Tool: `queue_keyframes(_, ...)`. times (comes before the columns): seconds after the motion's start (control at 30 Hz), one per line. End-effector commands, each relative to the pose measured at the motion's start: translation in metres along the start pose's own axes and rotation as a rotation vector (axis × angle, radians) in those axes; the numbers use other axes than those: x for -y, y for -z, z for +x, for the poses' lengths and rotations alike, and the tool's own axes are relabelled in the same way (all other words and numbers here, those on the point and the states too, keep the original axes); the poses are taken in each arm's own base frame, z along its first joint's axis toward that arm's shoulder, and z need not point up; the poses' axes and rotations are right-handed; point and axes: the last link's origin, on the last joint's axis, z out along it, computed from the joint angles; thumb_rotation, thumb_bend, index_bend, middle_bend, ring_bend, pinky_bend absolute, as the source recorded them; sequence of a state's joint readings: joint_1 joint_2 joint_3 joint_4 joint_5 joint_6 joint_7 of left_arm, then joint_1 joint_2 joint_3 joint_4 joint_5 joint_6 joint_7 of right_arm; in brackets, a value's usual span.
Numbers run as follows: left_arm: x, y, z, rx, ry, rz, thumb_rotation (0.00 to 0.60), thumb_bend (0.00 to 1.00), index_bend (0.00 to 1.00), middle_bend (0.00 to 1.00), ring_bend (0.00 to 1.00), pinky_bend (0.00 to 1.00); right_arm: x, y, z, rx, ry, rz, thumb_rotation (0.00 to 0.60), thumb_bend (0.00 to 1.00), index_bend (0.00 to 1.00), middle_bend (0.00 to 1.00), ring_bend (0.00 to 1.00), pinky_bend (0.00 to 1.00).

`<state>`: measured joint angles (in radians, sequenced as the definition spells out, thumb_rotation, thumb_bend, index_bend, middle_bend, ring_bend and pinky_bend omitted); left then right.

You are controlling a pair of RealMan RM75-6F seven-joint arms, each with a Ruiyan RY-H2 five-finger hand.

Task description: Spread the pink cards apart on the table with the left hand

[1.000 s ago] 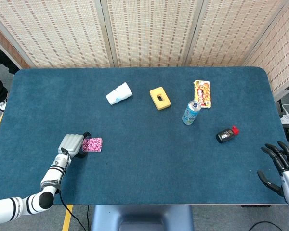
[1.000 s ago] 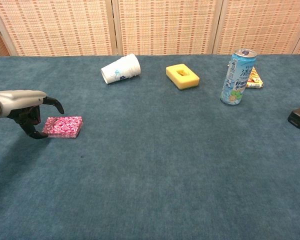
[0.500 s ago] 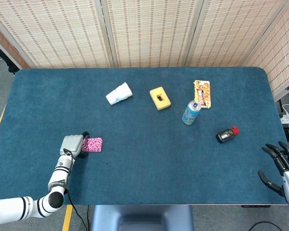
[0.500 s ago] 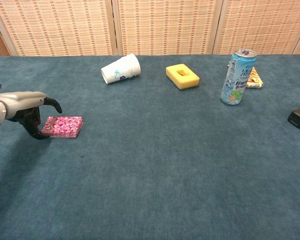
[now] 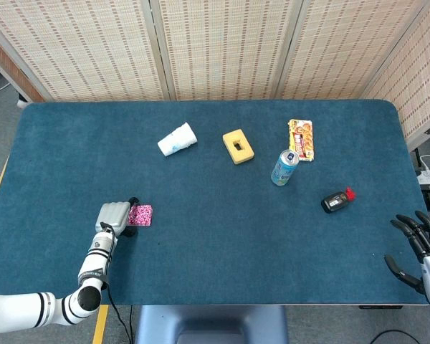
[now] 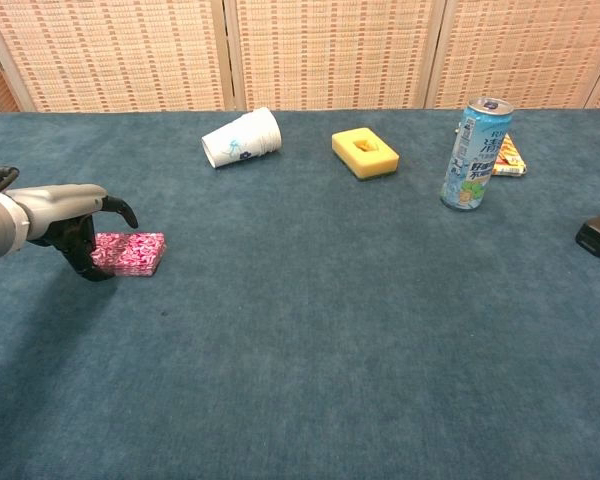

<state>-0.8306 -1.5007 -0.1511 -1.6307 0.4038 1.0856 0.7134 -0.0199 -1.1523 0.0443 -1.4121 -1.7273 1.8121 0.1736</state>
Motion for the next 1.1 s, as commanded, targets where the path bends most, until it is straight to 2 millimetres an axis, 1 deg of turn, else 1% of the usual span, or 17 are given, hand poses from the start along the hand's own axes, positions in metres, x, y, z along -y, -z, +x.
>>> queue_keyframes(0.03, -0.0006, -0.0011, -0.0001, -0.009, -0.008, 0.006, 0.600, 0.30, 0.19, 1.00, 0.99, 0.98, -0.0002, 0.0003, 0.0004, -0.003, -0.001, 0.000, 0.600, 0.19, 0.20, 0.18, 0.08, 0.28)
queue_keyframes(0.7, -0.0031, -0.0019, -0.0062, -0.010, 0.005, 0.018, 0.600, 0.30, 0.25, 1.00, 0.99, 0.98, -0.0005, 0.0012, 0.0014, -0.010, -0.008, 0.002, 0.600, 0.19, 0.21, 0.18, 0.08, 0.28)
queue_keyframes(1.1, -0.0048, -0.0012, -0.0069, -0.022, 0.025, 0.010, 0.600, 0.31, 0.35, 1.00, 1.00, 0.98, -0.0006, 0.0013, 0.0015, -0.009, -0.009, 0.003, 0.600, 0.19, 0.21, 0.18, 0.08, 0.28)
